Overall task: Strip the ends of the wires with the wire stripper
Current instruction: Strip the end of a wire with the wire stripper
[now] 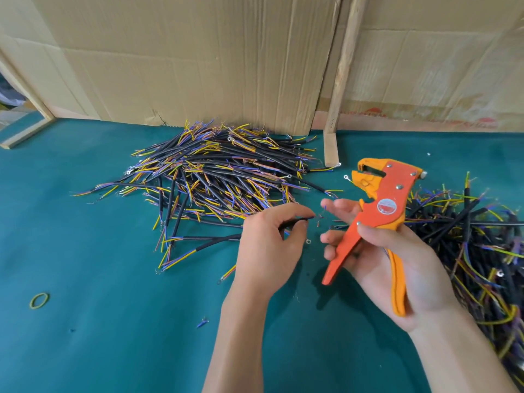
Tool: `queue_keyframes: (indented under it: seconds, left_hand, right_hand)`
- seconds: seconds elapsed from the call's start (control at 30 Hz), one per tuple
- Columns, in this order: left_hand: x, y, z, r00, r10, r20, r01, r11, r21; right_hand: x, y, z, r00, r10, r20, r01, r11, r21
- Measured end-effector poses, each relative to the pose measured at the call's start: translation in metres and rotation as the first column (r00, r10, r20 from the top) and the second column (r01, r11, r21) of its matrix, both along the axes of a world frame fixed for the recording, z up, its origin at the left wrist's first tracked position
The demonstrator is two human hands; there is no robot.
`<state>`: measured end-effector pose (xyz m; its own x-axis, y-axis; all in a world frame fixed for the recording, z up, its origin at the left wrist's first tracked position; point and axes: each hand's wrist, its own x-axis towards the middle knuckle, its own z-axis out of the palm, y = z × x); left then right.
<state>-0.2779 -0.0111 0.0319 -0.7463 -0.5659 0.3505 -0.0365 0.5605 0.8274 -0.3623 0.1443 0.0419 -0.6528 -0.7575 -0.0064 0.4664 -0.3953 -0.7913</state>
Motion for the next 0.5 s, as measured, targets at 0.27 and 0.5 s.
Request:
queue_keyframes:
  seconds: [0.27,0.5]
  left_hand:
    - [0.0003,0.0006,0.0011,0.999,0.028,0.026,-0.028,1.0,-0.01]
    - [-0.0016,0.0029,0.0004,0.998,0.058,0.033,-0.058,0.998,0.007]
  right_hand:
    - [0.0012,-0.0007,-0.0012,0.998,0.056,-0.013,-0.055,0.998,0.035]
    - [0.0009,-0.0019,-0.002,0.997,0.069,-0.036,-0.066,0.995,0.072]
